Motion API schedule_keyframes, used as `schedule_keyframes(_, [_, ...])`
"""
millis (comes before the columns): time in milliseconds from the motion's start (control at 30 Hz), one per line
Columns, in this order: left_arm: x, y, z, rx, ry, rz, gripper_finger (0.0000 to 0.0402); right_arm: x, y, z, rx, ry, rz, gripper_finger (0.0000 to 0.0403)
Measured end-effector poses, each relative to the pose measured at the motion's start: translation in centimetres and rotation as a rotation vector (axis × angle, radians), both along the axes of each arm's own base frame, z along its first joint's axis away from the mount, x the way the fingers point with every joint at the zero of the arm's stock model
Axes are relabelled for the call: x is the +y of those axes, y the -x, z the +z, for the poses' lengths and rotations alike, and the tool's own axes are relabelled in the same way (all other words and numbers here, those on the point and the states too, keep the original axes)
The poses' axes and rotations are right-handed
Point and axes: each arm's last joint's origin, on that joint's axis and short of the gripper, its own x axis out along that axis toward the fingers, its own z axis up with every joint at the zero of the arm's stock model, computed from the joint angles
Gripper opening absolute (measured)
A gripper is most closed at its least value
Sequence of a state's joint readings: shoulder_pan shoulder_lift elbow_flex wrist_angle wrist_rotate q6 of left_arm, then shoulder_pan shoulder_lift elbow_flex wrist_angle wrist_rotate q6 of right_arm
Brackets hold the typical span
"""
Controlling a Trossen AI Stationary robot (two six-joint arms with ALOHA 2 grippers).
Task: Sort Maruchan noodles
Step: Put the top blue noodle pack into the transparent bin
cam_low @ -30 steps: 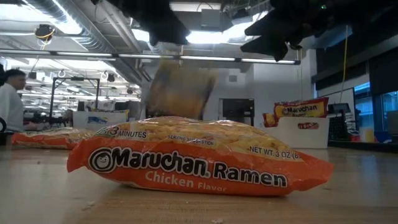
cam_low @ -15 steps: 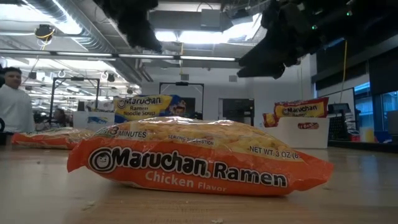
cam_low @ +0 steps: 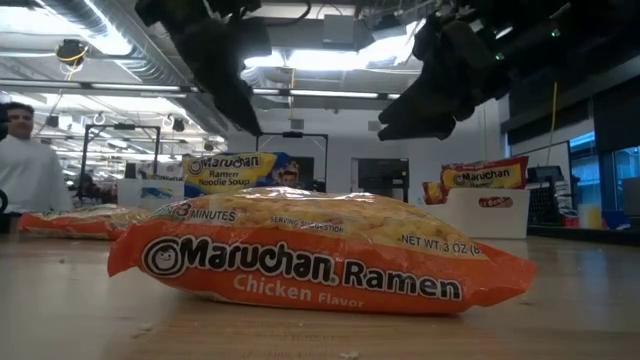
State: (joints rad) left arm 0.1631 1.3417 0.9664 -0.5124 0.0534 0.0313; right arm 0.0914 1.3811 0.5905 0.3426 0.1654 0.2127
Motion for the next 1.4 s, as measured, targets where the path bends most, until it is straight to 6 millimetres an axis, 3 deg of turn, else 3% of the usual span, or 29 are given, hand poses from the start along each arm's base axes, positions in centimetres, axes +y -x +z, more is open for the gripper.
schedule_keyframes(300, [-0.6,-1.1,1.3,0.146,-0.014,-0.064,0.0275,0.0,0.0,0.0,-0.005,-0.004,-0.002,0.0250])
schedule_keyframes(500, [-0.8,-3.1,-0.5,0.300,-0.018,-0.123,0.0275,0.0,0.0,0.0,-0.003,-0.017,-0.008,0.0250])
schedule_keyframes(733, [-0.6,-4.4,-3.9,0.506,-0.051,-0.136,0.0275,0.0,0.0,-0.1,0.006,-0.033,0.002,0.0250])
schedule_keyframes(933, [-0.8,-5.2,-5.8,0.555,-0.047,-0.153,0.0272,0.1,0.0,-0.1,0.009,-0.038,0.012,0.0250])
schedule_keyframes(1200, [-0.7,-5.9,-7.9,0.619,-0.063,-0.149,0.0226,0.1,0.1,-0.1,0.011,-0.034,0.014,0.0250])
schedule_keyframes(1400, [-0.6,-5.9,-8.1,0.633,-0.105,-0.132,0.0171,0.1,0.1,-0.3,0.031,-0.032,0.014,0.0250])
